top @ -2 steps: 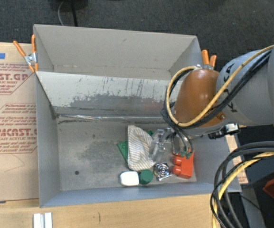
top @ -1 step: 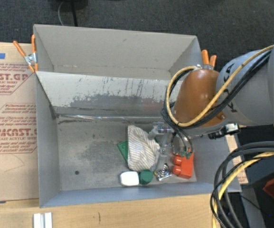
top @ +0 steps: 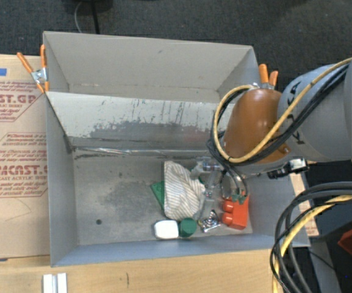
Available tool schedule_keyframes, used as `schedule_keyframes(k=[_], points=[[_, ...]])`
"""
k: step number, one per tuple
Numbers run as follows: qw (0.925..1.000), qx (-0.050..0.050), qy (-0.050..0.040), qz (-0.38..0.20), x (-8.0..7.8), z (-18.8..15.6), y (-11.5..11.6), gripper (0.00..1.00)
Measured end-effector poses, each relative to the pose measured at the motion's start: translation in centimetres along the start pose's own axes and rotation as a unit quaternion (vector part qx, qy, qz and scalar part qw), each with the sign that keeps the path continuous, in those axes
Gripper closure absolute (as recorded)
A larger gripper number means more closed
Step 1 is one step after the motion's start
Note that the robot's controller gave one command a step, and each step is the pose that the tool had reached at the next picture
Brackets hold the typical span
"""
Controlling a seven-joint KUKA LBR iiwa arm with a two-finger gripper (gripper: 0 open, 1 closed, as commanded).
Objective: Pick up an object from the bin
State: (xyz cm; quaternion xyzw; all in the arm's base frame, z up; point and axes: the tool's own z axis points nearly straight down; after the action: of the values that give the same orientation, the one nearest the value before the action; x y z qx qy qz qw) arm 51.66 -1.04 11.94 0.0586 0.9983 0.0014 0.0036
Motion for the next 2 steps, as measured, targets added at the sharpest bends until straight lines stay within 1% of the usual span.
schedule_keyframes(k=[1,2], points=[[0.9832,-0.001,-0.0008,-0.183,-1.30,1.28,2.84,1.00],[0.9832,-0.001,-0.0006,-0.183,-1.29,1.28,2.83,0.00]])
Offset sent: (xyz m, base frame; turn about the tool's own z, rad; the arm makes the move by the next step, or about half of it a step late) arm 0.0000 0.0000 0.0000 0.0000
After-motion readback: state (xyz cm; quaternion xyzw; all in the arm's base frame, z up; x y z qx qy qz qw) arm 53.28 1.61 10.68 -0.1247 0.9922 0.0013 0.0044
